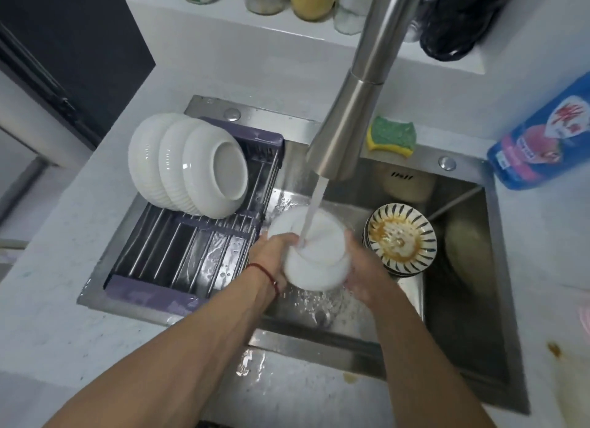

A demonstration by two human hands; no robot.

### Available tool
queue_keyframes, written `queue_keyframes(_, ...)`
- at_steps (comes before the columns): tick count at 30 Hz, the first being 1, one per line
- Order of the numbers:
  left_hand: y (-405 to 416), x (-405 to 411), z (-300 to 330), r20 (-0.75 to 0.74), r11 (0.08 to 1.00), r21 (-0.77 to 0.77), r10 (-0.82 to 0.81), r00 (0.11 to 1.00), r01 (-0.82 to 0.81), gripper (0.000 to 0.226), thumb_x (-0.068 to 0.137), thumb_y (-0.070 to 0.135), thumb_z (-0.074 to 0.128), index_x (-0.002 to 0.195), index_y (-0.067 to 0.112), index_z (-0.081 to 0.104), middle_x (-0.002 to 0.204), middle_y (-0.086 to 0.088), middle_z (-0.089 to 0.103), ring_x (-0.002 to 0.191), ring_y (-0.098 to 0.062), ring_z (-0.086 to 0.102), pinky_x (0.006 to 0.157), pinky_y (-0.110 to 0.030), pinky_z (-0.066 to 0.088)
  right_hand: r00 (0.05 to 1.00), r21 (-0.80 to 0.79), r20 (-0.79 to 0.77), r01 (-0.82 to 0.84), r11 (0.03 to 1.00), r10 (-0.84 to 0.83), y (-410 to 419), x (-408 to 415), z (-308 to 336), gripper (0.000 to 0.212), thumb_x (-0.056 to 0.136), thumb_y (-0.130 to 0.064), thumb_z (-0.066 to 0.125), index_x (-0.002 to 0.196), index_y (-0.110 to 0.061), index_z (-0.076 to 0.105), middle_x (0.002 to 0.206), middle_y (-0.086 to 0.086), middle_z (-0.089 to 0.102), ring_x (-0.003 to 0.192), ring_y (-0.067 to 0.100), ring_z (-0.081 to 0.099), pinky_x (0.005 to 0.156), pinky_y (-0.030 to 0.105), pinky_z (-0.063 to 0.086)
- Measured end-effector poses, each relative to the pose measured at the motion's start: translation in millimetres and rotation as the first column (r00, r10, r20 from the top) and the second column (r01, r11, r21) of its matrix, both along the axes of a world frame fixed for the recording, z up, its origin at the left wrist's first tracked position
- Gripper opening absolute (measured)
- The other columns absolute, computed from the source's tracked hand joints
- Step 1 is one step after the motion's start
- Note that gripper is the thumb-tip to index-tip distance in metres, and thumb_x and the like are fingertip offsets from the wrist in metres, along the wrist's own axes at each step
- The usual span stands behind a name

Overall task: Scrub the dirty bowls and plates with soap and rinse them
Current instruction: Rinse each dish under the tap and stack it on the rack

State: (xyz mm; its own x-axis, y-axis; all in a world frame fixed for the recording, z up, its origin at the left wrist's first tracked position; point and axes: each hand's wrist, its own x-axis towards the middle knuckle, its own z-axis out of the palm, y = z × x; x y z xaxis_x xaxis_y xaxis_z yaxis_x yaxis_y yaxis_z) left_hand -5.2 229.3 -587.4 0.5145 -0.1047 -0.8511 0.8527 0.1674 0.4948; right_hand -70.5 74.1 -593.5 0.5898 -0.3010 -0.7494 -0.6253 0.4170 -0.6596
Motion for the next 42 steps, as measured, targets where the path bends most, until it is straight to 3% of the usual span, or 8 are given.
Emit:
queue_keyframes(5, -22, -3, -12, 0.03, 0.99, 0.081, -0.12, 0.992, 0.117, 0.038, 0.091, 0.047, 0.07, 0.106, 0.012, 0.071, 0.111, -0.012, 0.074, 0.098, -0.033, 0.07, 0.085, -0.058, 0.059, 0.959, -0.292, 0.284, 0.101, 0.951, -0.015, 10, -17, 25, 0.027, 0.101, -0.036, 0.063, 0.113, -0.012, 0.066, 0.107, 0.005, 0.073, 0.103, 0.027, 0.068, 0.075, 0.037, 0.059)
queue_keyframes(9, -31, 0, 7, -0.013, 0.97, -0.129, -0.208, 0.978, 0.204, 0.077, 0.091, 0.081, 0.046, 0.114, 0.012, 0.071, 0.112, -0.015, 0.073, 0.101, -0.035, 0.072, 0.087, -0.047, 0.061, 0.872, -0.829, 0.126, -0.17, 0.533, 0.473, 34, -9, 37, 0.011, 0.101, -0.025, 0.062, 0.108, -0.015, 0.063, 0.088, -0.007, 0.061, 0.075, 0.004, 0.056, 0.063, 0.011, 0.039)
queue_keyframes(15, -6, 18, 3, 0.005, 0.988, -0.037, -0.15, 0.989, 0.15, 0.058, 0.105, 0.057, 0.045, 0.122, 0.005, 0.064, 0.103, -0.018, 0.078, 0.09, -0.038, 0.076, 0.09, -0.053, 0.061, 0.501, -0.921, -0.217, -0.389, -0.006, 0.838, 35, -22, 15, 0.034, 0.106, -0.044, 0.049, 0.103, -0.011, 0.059, 0.085, 0.002, 0.067, 0.068, 0.019, 0.059, 0.058, 0.03, 0.046)
queue_keyframes(19, 1, 2, -5, 0.028, 0.998, -0.053, -0.037, 0.999, 0.039, 0.054, 0.108, 0.055, 0.035, 0.118, 0.011, 0.065, 0.107, -0.018, 0.077, 0.089, -0.033, 0.076, 0.073, -0.043, 0.065, 0.538, -0.77, -0.263, -0.617, 0.163, 0.801, 1, -16, 19, 0.046, 0.106, -0.057, 0.029, 0.121, -0.02, 0.052, 0.113, 0.003, 0.065, 0.099, 0.02, 0.064, 0.086, 0.046, 0.052)
queue_keyframes(24, -17, -18, -26, -0.046, 0.949, -0.293, 0.111, 0.993, -0.12, 0.058, 0.107, 0.053, 0.037, 0.131, 0.008, 0.065, 0.128, -0.019, 0.071, 0.118, -0.032, 0.07, 0.11, -0.048, 0.05, 0.412, -0.684, -0.54, -0.723, -0.097, 0.734, 32, 37, -14, 0.08, 0.1, -0.065, -0.003, 0.164, -0.017, -0.001, 0.169, 0.008, -0.014, 0.157, 0.027, -0.013, 0.127, 0.053, -0.003)
queue_keyframes(29, -15, -8, -45, -0.102, 0.945, -0.253, 0.186, 0.977, -0.207, 0.058, 0.104, 0.057, 0.047, 0.114, 0.004, 0.066, 0.105, -0.021, 0.074, 0.093, -0.033, 0.075, 0.089, -0.049, 0.059, 0.281, -0.603, -0.25, -0.794, 0.078, 0.926, 28, -6, 18, 0.061, 0.109, -0.055, 0.011, 0.144, -0.023, 0.048, 0.14, 0.006, 0.054, 0.128, 0.024, 0.054, 0.111, 0.044, 0.042)
queue_keyframes(38, -44, -19, -48, 0.059, 0.972, -0.176, 0.17, 0.984, -0.158, 0.069, 0.102, 0.069, 0.032, 0.133, 0.016, 0.064, 0.125, -0.015, 0.073, 0.119, -0.027, 0.069, 0.102, -0.042, 0.056, 0.286, -0.753, -0.517, -0.6, -0.27, 0.807, 12, 45, -31, 0.06, 0.108, -0.044, 0.009, 0.164, -0.021, 0.007, 0.171, 0.001, -0.001, 0.157, 0.027, -0.008, 0.127, 0.055, 0.002)
queue_keyframes(42, -26, -3, -53, 0.067, 0.967, -0.169, 0.202, 0.977, -0.188, 0.075, 0.1, 0.071, 0.03, 0.131, 0.011, 0.063, 0.111, -0.022, 0.074, 0.106, -0.032, 0.074, 0.09, -0.038, 0.062, 0.104, -0.754, -0.253, -0.644, -0.128, 0.962, 7, 16, -14, 0.044, 0.11, -0.037, 0.029, 0.142, -0.018, 0.053, 0.149, 0.006, 0.051, 0.142, 0.024, 0.044, 0.121, 0.051, 0.034)
